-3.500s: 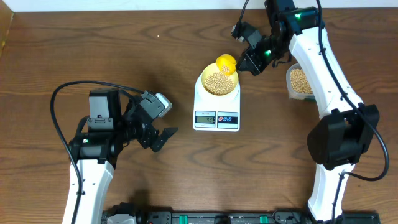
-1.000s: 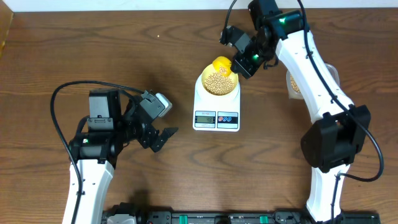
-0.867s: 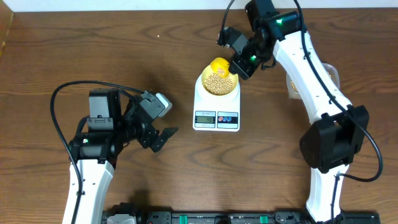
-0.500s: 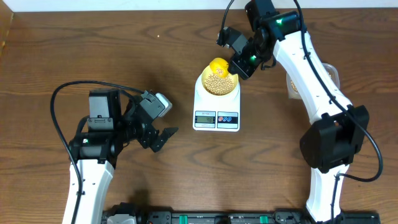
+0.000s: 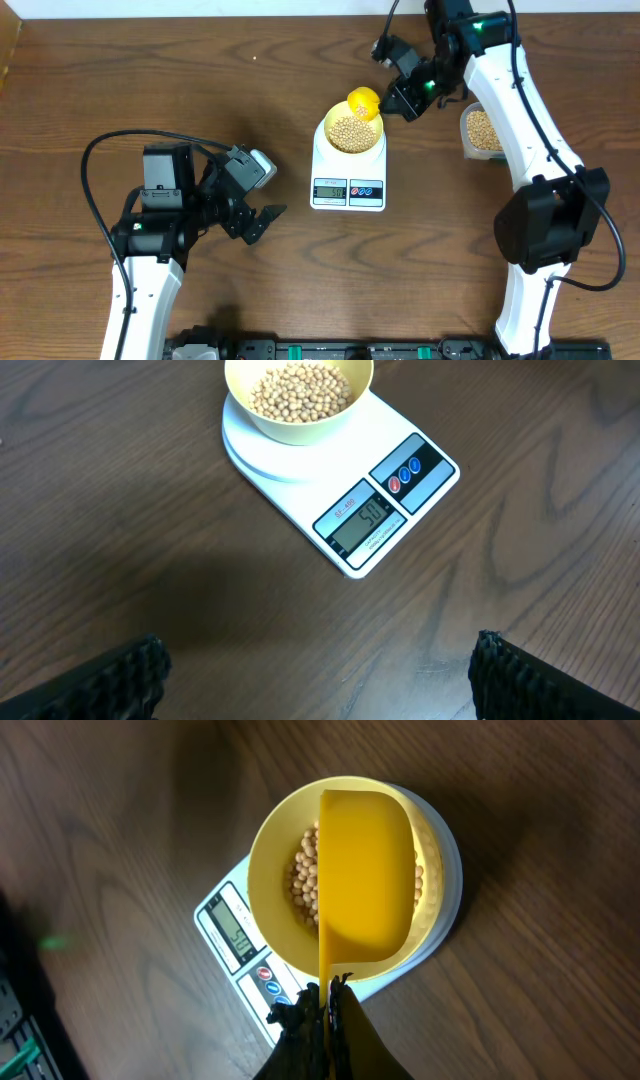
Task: Scoop item into bowl and weigh 50g on scale
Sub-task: 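Hold the yellow scoop tipped over the yellow bowl with the right gripper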
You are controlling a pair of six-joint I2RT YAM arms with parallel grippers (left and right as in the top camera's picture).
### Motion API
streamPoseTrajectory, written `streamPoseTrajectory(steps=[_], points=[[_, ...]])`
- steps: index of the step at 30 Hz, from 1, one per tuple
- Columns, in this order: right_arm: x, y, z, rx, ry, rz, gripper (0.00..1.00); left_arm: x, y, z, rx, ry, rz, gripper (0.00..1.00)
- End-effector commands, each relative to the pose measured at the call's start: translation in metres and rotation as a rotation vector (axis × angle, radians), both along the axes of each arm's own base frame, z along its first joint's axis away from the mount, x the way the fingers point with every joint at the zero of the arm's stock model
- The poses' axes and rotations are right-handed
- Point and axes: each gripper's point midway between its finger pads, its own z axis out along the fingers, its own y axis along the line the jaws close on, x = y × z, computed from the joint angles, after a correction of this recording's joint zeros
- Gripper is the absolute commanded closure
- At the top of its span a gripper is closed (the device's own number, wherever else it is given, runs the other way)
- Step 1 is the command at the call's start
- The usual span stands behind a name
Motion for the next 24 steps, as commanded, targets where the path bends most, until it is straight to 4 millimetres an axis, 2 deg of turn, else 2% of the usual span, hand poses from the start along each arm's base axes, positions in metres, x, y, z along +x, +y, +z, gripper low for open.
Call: streamPoseTrajectory(steps=[1,24], points=[[-0.0012,0.0042,0.0213,0.052,-0.024,-0.003,0.99,-0.0001,0.0017,-0.0031,0.006,0.008,0.002,0.03],[-0.0013,0.0046,0.0232,0.071,-0.017,-0.007,0.99,-0.0001,0.0016,-0.0031,0.006,0.008,0.002,0.02]])
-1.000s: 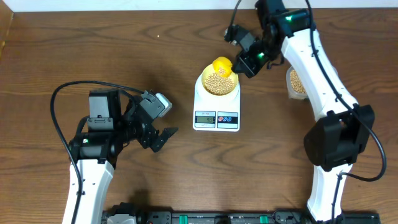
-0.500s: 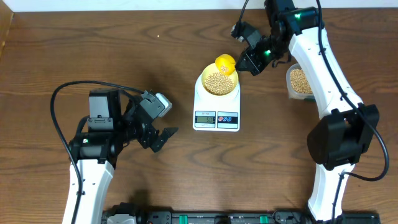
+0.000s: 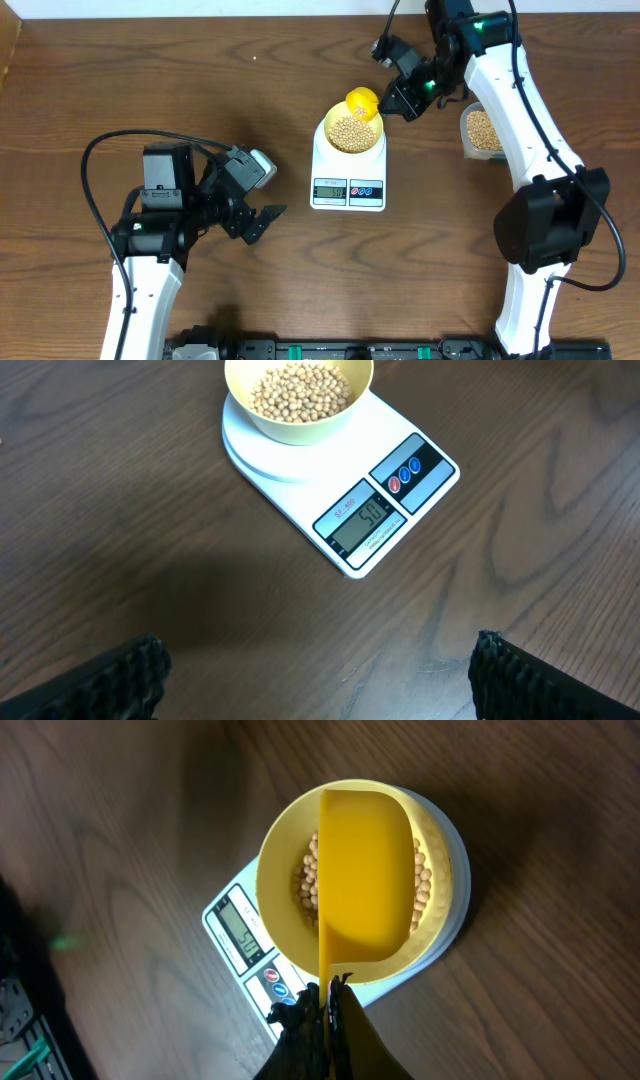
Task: Scoop item into bowl and weigh 50g on scale
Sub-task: 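Hold the yellow scoop tipped over the yellow bowl with the right gripper, then carry the yellow scoop right to the clear soybean tub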
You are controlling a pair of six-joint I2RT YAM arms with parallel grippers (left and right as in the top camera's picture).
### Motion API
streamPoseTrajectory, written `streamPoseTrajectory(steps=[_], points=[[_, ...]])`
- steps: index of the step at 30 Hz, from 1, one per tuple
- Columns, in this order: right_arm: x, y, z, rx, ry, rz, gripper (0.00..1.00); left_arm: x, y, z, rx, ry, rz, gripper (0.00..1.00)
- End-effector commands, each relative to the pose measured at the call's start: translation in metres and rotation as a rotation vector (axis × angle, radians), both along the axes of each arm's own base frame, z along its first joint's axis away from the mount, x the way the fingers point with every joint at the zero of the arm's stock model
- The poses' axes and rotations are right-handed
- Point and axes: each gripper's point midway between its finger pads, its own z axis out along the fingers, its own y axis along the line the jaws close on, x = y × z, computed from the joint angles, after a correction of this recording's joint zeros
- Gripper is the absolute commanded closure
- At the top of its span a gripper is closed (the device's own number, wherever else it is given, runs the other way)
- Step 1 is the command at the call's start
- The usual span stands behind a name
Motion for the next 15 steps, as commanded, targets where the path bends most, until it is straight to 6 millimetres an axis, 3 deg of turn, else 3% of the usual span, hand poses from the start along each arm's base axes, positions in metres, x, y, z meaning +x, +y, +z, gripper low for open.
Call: streamPoseTrajectory(steps=[1,8,15], points=[[0.0,0.003,0.023,0.064,-0.018,-0.016,0.99,0.0,0.002,-0.003,0.006,0.008,0.002,0.02],[0.007,-0.01,0.038,0.201,0.049,-0.096,0.99,0.0,0.002,-0.003,0.006,0.008,0.002,0.02],[0.02,-0.044,0.048,0.296,0.142,-0.259,0.99,0.0,0.002,-0.003,0.006,0.008,0.002,0.02]])
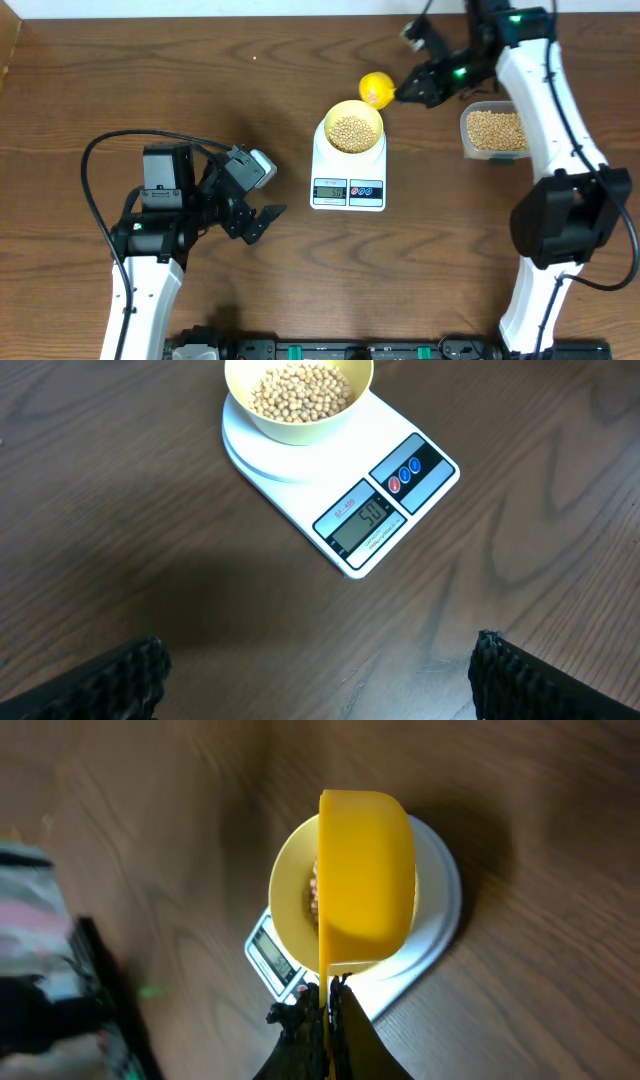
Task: Scoop item into bowl and weigh 50g on scale
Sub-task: 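Carry the yellow scoop right to the clear soybean tub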
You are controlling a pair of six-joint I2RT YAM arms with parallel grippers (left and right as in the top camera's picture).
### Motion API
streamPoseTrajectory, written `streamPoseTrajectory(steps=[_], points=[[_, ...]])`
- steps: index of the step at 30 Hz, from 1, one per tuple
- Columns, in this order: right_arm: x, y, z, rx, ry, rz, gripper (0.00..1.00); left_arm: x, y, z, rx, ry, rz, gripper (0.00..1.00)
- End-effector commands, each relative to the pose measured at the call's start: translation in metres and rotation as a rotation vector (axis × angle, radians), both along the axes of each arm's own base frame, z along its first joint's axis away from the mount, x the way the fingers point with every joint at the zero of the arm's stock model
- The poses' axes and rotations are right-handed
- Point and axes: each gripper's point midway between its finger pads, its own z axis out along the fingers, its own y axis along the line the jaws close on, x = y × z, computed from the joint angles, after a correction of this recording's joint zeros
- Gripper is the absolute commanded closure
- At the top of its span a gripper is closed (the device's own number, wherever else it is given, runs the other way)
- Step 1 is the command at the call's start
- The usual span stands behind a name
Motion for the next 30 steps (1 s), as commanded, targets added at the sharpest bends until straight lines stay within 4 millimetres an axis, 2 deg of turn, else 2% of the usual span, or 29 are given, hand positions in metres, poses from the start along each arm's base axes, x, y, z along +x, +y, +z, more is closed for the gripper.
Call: streamPoseTrajectory(steps=[1,11,17,19,23,25,26,30], points=[[0.004,-0.015,0.028,0.103,0.043,-0.097,0.99,0.0,0.002,-0.003,0.006,0.008,0.002,0.02],[0.004,-0.084,0.036,0.199,0.148,-0.259,0.99,0.0,0.002,-0.003,0.006,0.008,0.002,0.03],[-0.001,-0.137,0.035,0.221,0.227,-0.402,0.99,0.0,0.002,-0.003,0.006,0.008,0.002,0.02],[-0.005,-0.16,0.03,0.199,0.251,-0.461,0.99,0.0,0.002,-0.003,0.006,0.008,0.002,0.02],[-0.015,-0.198,0.011,0.067,0.287,-0.548,0.98,0.0,0.002,-0.003,0.006,0.008,0.002,0.02],[-0.02,-0.214,-0.002,-0.043,0.309,-0.584,0.98,0.0,0.002,-0.003,0.006,0.008,0.002,0.03],[-0.026,-0.228,-0.014,-0.167,0.331,-0.619,0.98,0.0,0.002,-0.003,0.006,0.008,0.002,0.03],[-0.031,-0.238,-0.027,-0.34,0.336,-0.62,0.99,0.0,0.002,-0.003,0.006,0.008,0.002,0.02]])
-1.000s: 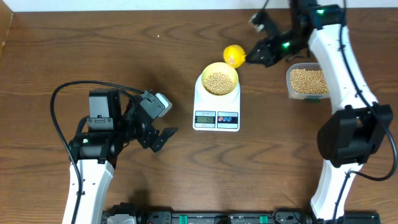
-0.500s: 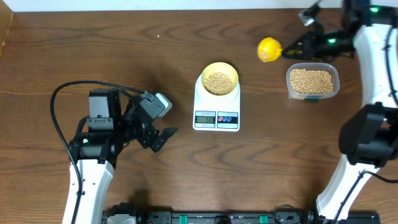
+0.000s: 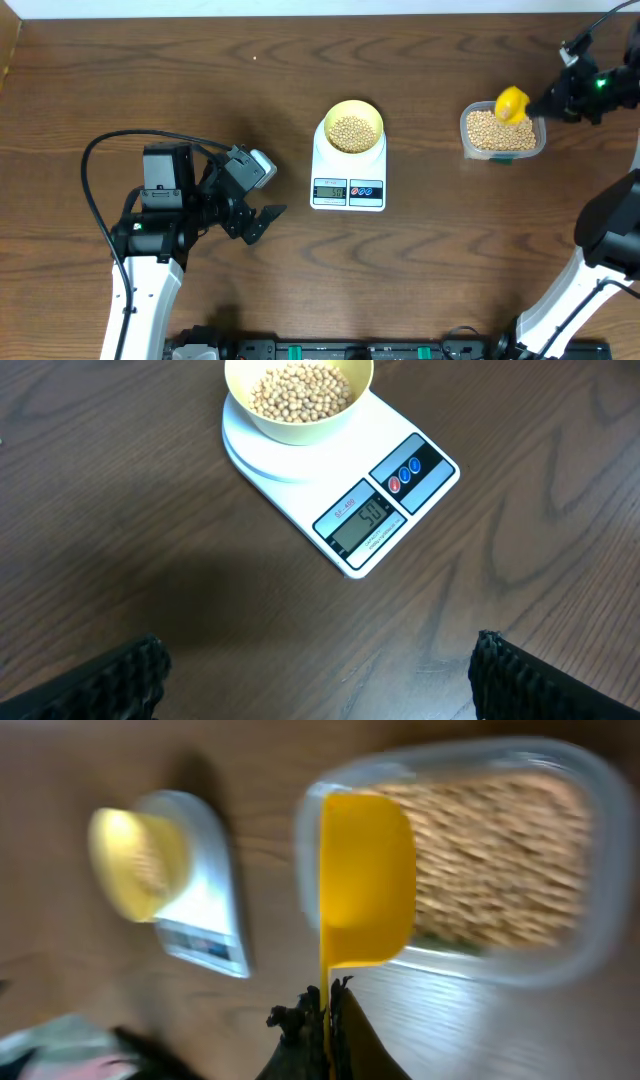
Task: Scoop item into bowl and weigh 50g on scale
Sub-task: 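Carry the yellow scoop right to the clear soybean tub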
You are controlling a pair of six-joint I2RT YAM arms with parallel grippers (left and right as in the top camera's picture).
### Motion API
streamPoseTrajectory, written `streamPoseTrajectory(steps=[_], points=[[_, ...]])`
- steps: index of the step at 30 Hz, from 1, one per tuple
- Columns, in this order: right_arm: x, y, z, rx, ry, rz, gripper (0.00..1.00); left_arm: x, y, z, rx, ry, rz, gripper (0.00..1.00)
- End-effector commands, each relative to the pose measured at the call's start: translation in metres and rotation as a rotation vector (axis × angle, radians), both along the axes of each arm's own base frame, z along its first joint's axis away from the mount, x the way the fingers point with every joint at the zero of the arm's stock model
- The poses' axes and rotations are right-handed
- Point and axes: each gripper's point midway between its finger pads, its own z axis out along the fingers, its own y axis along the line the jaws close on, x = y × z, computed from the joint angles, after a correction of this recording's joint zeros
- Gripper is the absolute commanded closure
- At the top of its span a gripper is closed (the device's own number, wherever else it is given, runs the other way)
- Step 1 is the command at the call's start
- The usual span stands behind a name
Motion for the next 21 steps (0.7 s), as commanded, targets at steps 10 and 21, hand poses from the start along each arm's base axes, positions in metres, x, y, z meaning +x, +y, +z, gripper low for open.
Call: streamPoseTrajectory(steps=[10,21], points=[[-0.008,-0.007,-0.013,-0.522,0.101,0.129,0.98,0.0,0.002,-0.003,0.005,0.008,0.002,0.02],[-0.001,0.006,-0.006,-0.887,0.101,0.256,0.99,0.0,0.002,-0.003,0.005,0.008,0.002,0.02]])
